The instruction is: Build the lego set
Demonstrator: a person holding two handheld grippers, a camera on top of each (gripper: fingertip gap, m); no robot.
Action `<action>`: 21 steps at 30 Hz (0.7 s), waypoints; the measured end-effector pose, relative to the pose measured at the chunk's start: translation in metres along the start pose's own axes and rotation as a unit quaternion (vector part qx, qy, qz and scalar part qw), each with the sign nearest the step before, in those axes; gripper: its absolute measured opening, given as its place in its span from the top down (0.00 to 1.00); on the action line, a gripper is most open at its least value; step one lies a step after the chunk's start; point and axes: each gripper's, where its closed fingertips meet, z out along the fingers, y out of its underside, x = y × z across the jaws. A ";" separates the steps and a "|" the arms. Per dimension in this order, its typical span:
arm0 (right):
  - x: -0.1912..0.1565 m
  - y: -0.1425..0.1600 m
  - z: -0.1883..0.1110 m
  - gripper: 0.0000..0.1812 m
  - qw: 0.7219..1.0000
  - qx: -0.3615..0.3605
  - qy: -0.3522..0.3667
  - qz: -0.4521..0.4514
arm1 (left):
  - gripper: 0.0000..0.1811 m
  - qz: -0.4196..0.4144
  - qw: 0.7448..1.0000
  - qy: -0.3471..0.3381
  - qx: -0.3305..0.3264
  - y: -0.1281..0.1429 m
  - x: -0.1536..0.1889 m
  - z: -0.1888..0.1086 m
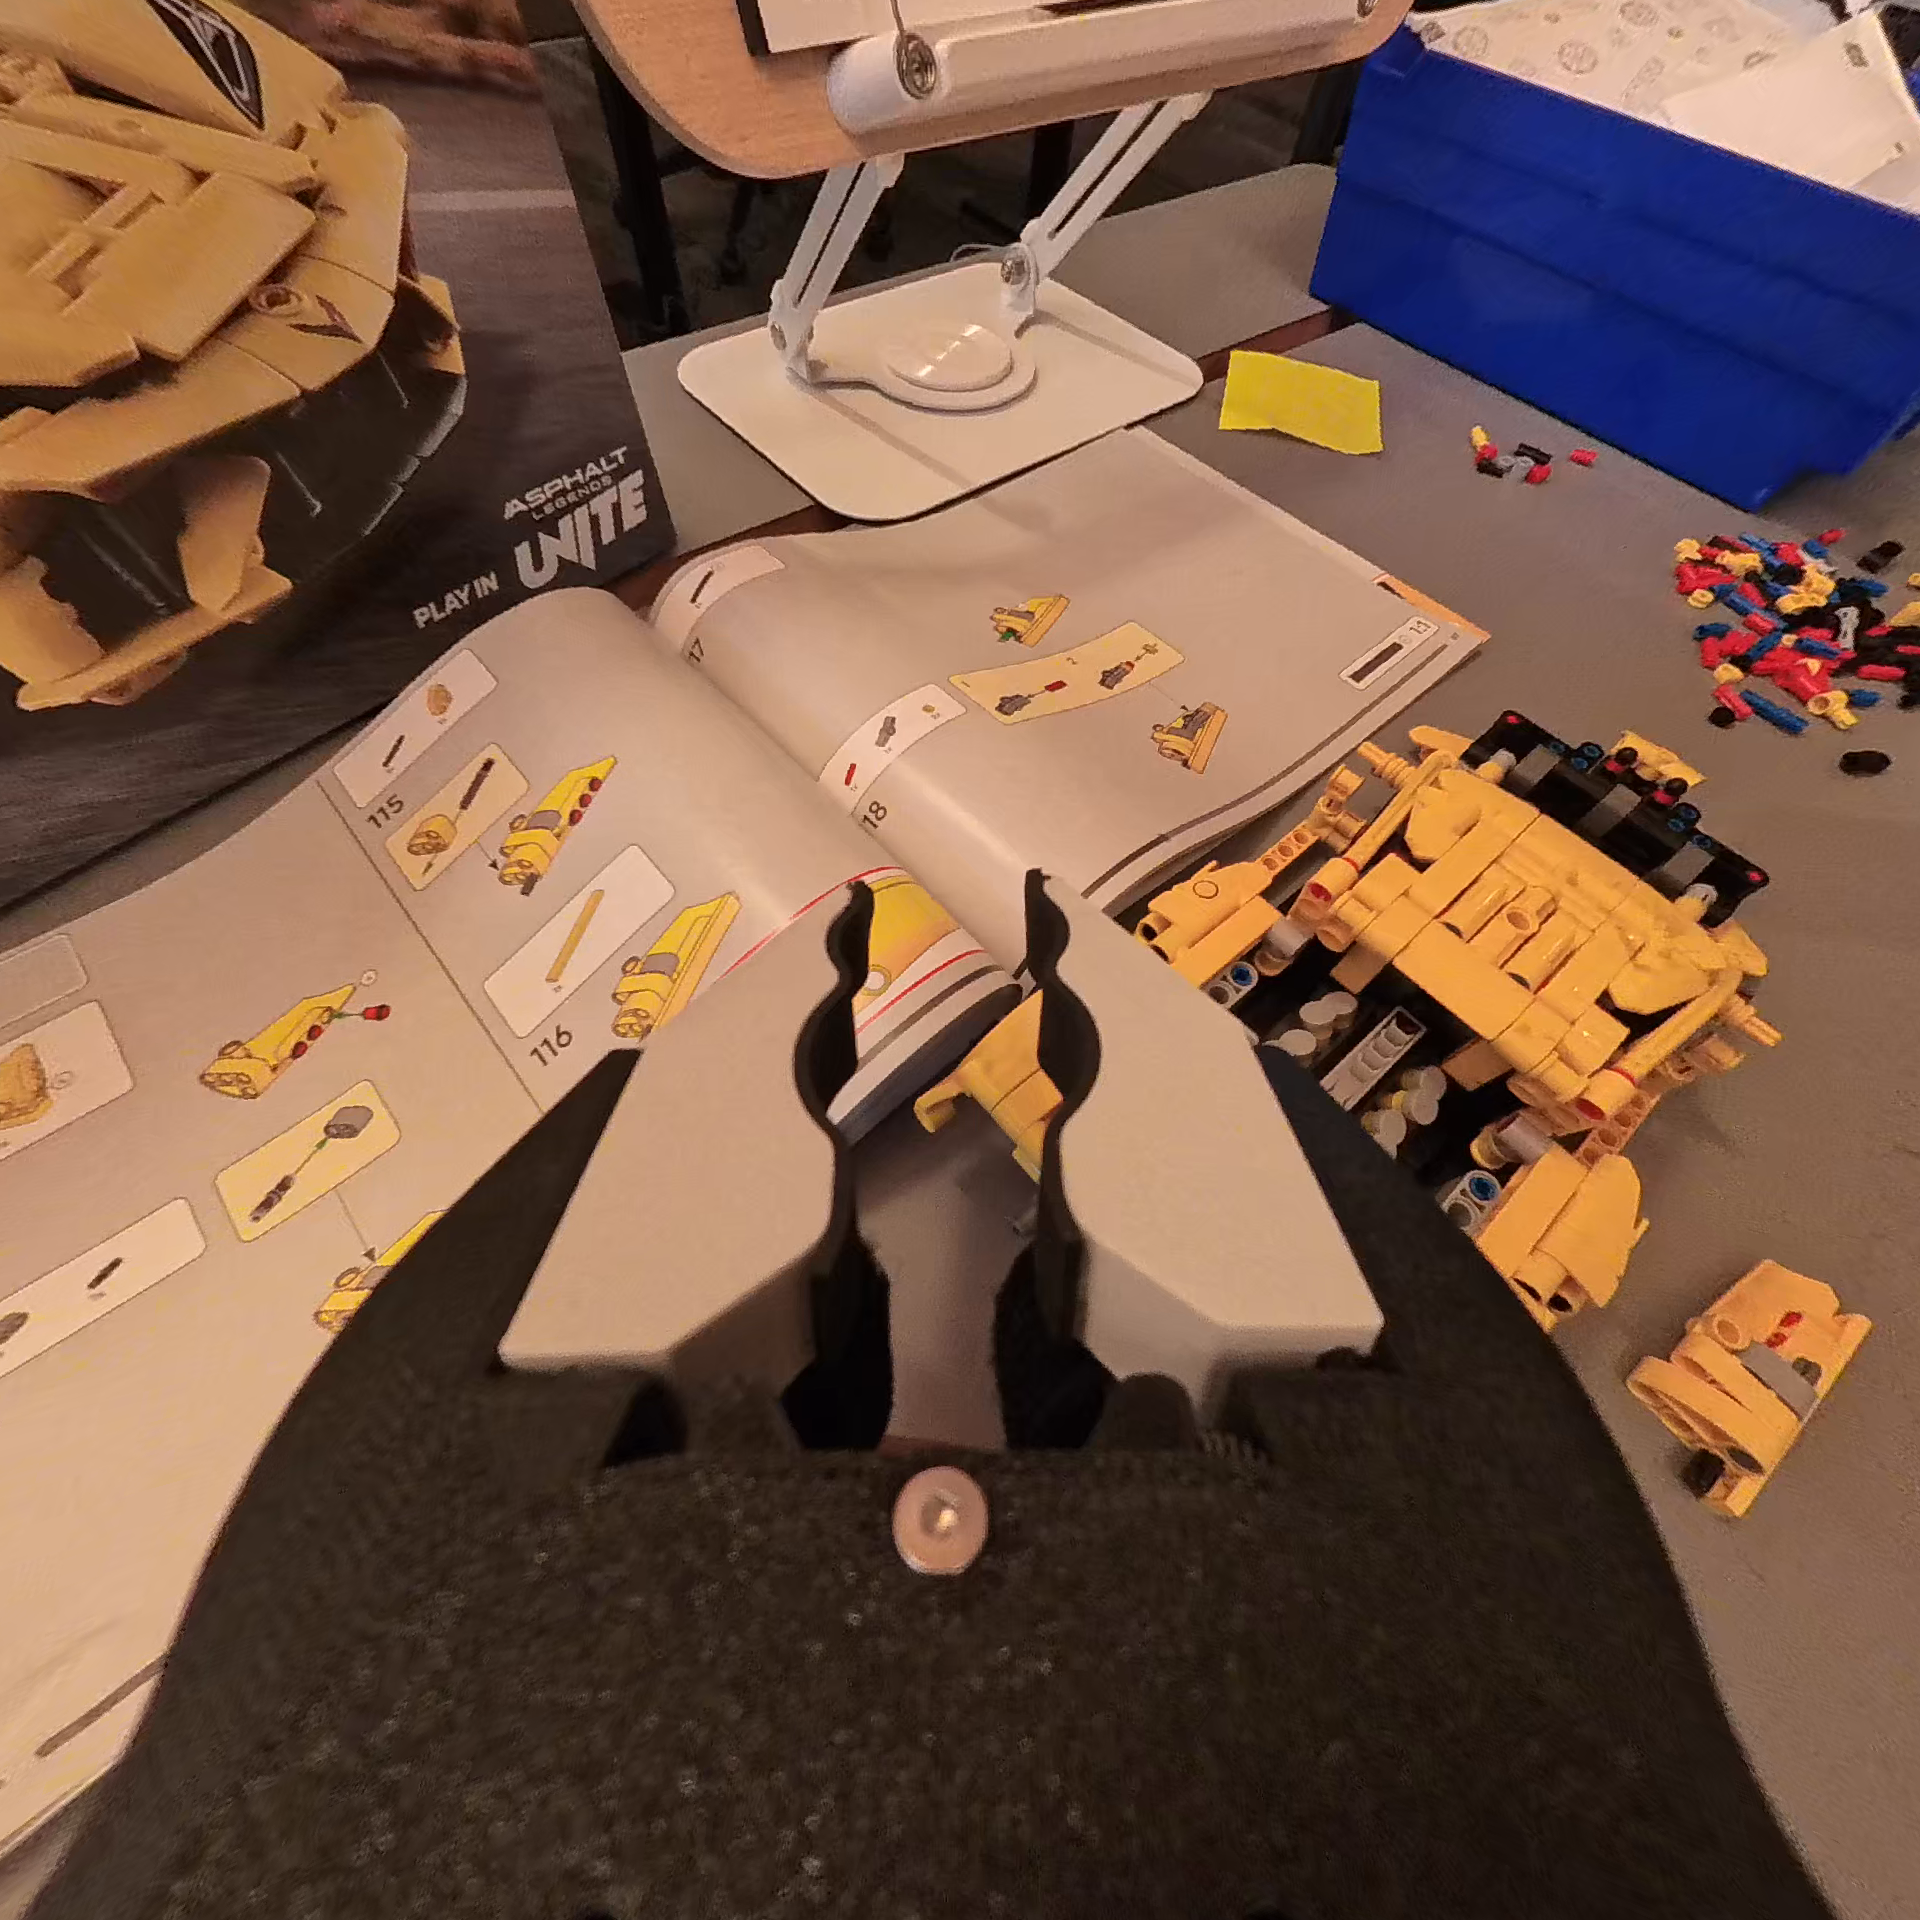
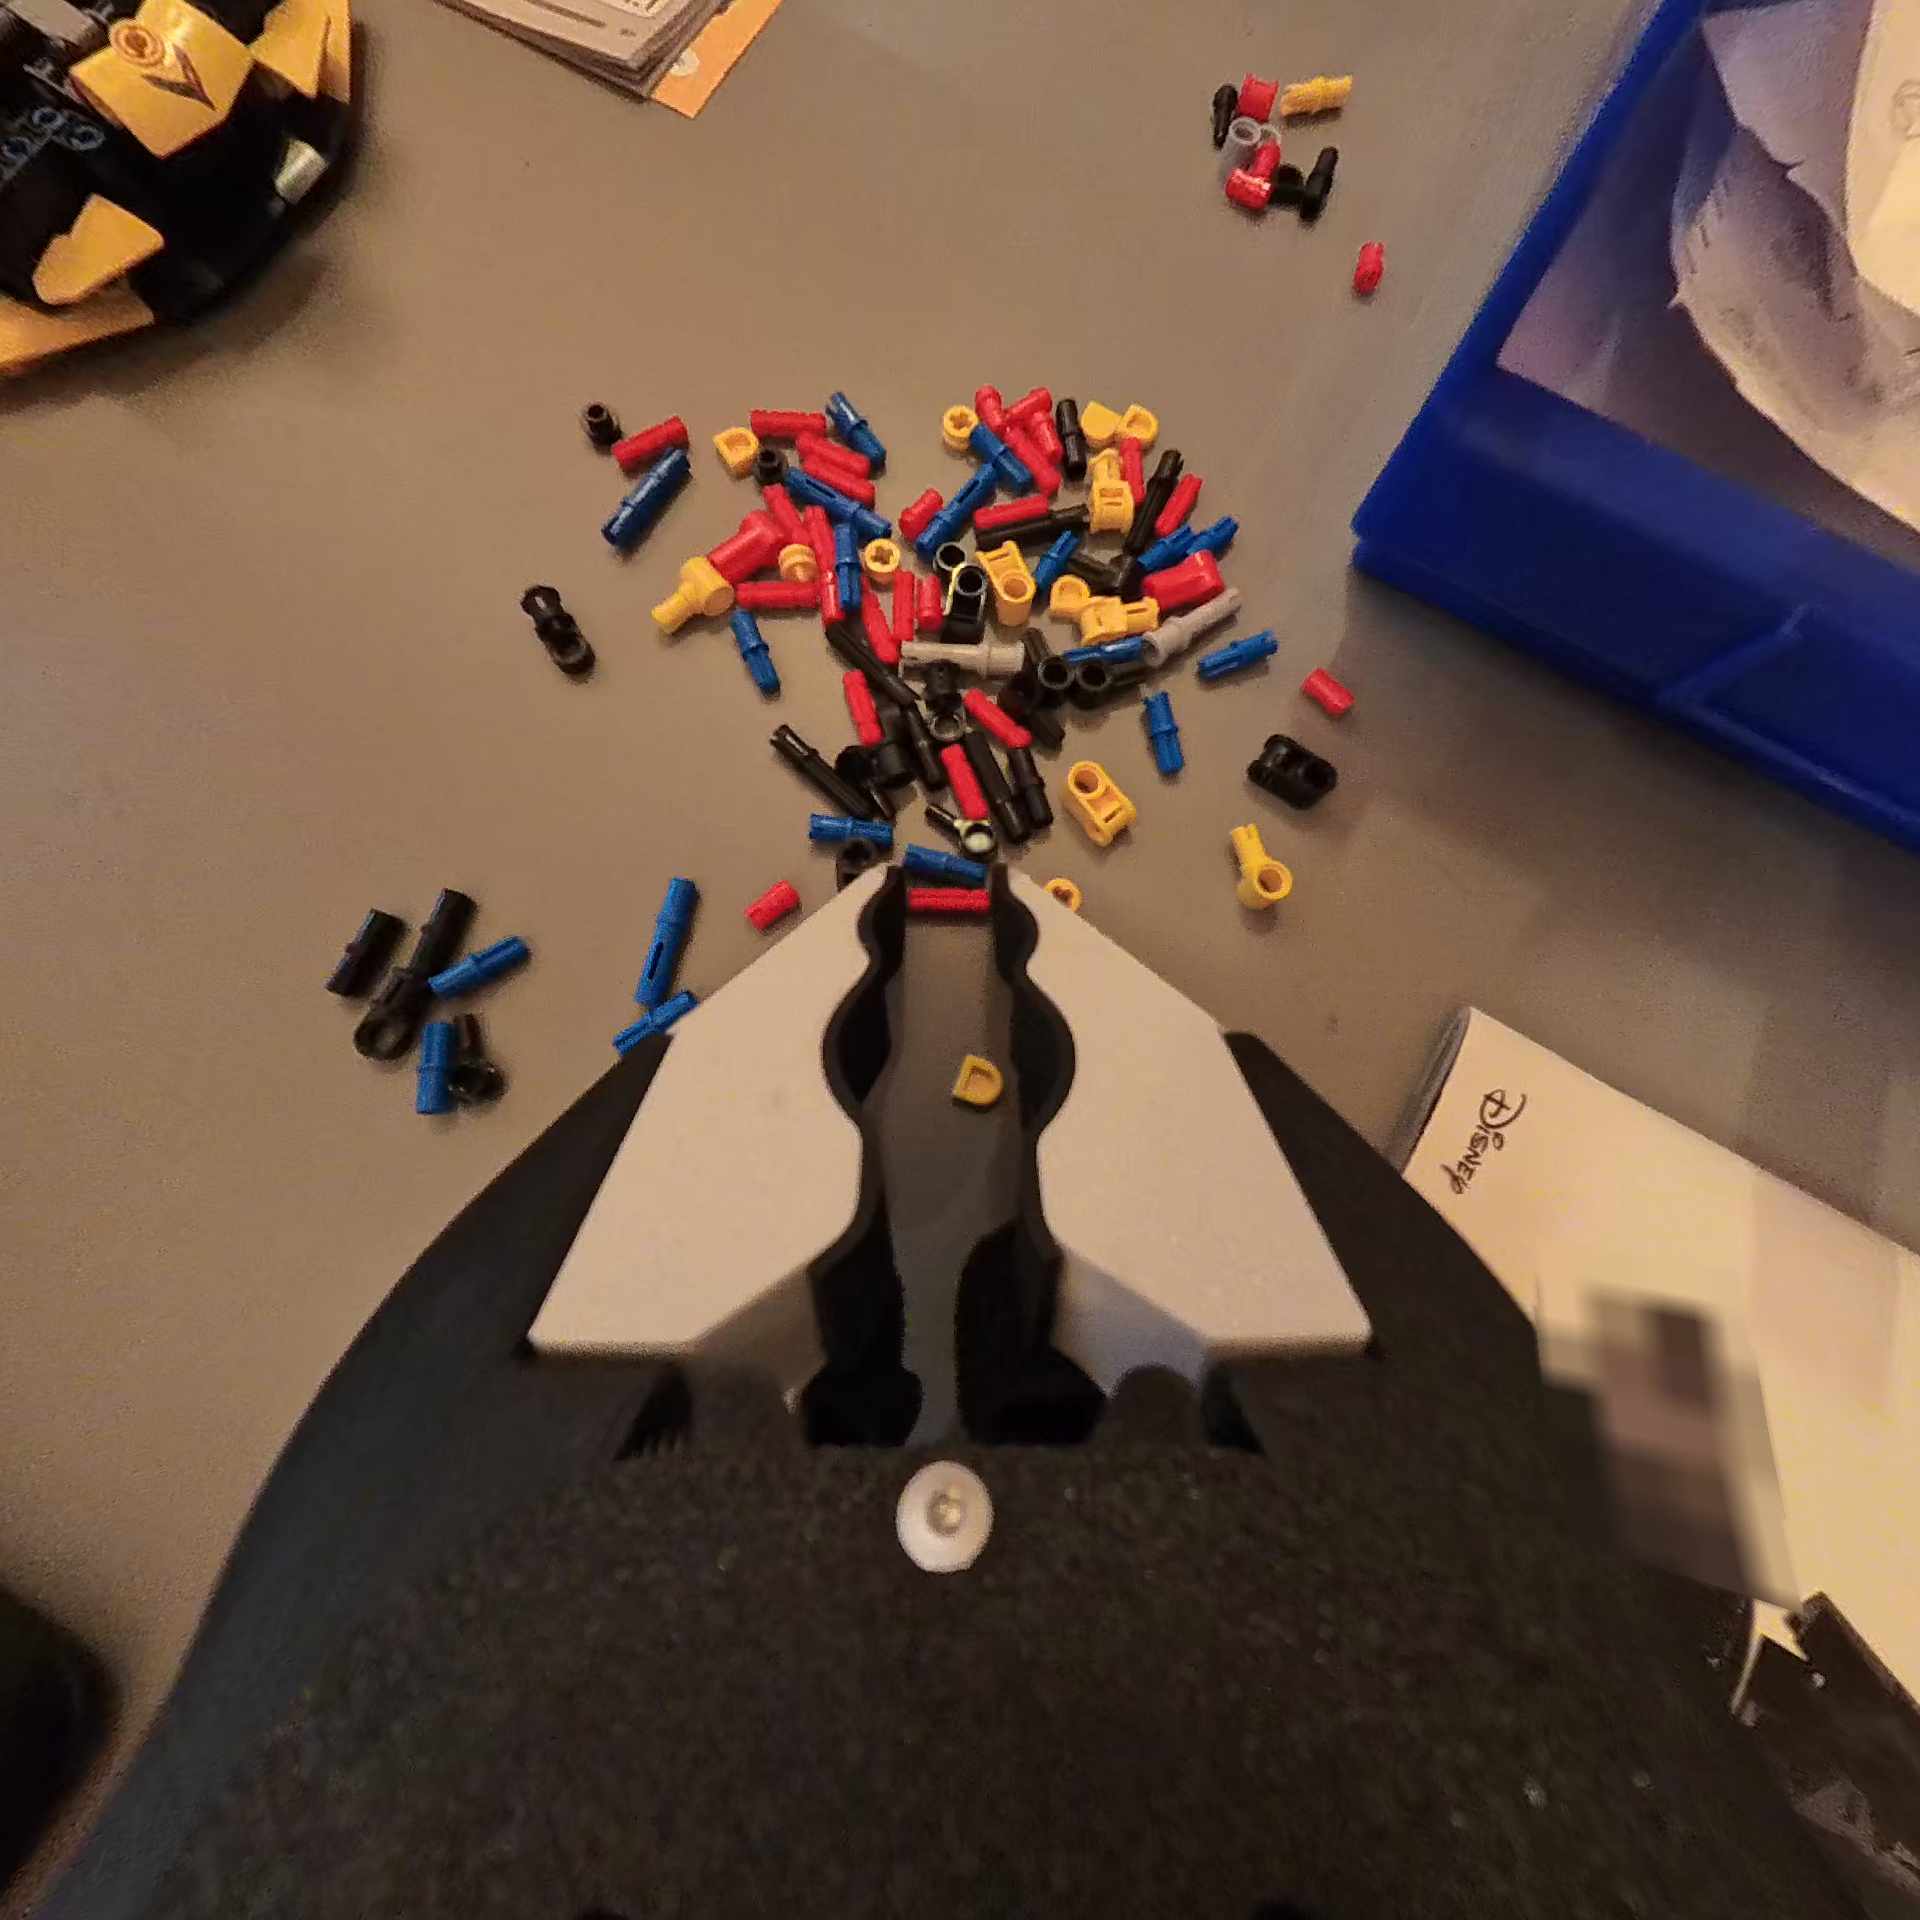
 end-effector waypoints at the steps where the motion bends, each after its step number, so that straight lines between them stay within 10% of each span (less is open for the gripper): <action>1: 0.000 0.000 0.000 0.92 1.000 0.001 0.001 0.001 | 0.84 0.000 1.000 -0.001 0.000 0.000 0.000 0.000; 15: 0.003 0.004 -0.005 0.92 1.000 -0.002 0.015 0.001 | 0.84 0.015 1.000 -0.010 -0.001 -0.001 0.000 -0.001; 21: -0.030 -0.043 -0.028 0.92 0.998 0.054 -0.008 -0.024 | 0.84 0.011 1.000 -0.014 -0.002 0.000 -0.004 -0.001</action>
